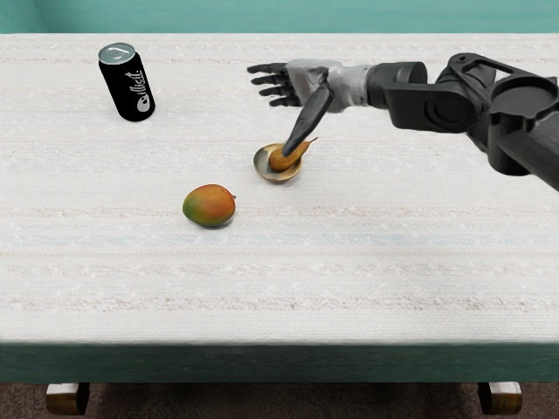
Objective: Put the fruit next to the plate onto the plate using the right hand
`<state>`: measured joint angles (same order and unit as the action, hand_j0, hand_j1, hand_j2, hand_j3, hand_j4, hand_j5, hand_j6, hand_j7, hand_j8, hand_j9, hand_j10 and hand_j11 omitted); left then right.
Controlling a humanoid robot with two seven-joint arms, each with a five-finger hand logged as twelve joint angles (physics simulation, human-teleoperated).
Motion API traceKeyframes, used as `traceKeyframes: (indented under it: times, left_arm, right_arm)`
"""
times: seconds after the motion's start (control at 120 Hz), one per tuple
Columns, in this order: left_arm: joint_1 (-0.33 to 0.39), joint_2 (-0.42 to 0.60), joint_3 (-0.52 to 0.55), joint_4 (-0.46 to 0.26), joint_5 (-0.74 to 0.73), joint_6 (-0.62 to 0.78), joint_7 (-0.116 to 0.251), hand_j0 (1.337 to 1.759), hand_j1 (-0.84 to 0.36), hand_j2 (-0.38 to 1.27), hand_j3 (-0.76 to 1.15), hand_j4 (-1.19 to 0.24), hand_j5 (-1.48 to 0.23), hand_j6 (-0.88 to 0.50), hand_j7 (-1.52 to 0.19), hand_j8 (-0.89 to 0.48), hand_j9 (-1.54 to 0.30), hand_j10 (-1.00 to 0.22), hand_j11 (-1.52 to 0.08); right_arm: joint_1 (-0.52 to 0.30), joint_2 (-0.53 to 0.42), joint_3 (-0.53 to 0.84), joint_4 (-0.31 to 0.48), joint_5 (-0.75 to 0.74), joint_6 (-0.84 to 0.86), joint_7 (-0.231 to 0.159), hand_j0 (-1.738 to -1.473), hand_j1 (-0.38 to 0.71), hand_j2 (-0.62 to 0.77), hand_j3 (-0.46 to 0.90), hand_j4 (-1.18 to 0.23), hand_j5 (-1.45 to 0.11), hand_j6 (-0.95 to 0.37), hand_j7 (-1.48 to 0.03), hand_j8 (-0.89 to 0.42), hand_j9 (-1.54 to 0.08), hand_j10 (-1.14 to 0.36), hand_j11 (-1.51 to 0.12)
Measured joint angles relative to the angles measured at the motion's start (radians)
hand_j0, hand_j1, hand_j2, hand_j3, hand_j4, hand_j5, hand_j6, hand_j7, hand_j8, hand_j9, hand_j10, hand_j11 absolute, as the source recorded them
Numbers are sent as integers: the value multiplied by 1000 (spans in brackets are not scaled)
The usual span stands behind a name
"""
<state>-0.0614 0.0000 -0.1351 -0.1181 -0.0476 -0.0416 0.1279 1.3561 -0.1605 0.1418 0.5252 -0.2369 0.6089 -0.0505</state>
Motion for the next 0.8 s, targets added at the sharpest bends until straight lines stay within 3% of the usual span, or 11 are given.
traceKeyframes:
  times: [0.4,0.8]
  left_arm:
    - [0,0,0,0,0,0,0,1658,348,0,0,-1,-1,-1,-1,-1,-1,-1,-1]
    - [0,0,0,0,0,0,0,1658,348,0,0,-1,-1,-1,-1,-1,-1,-1,-1]
  right_arm:
    - [-79,-134,6,35,66,2,-3,-1658,-348,1,0,-2,-1,-2,-1,-1,-1,-1,-1]
    - [-133,-448,-2,395,104,2,-3,-1658,-349,1,0,-1,0,0,0,0,0,0,0]
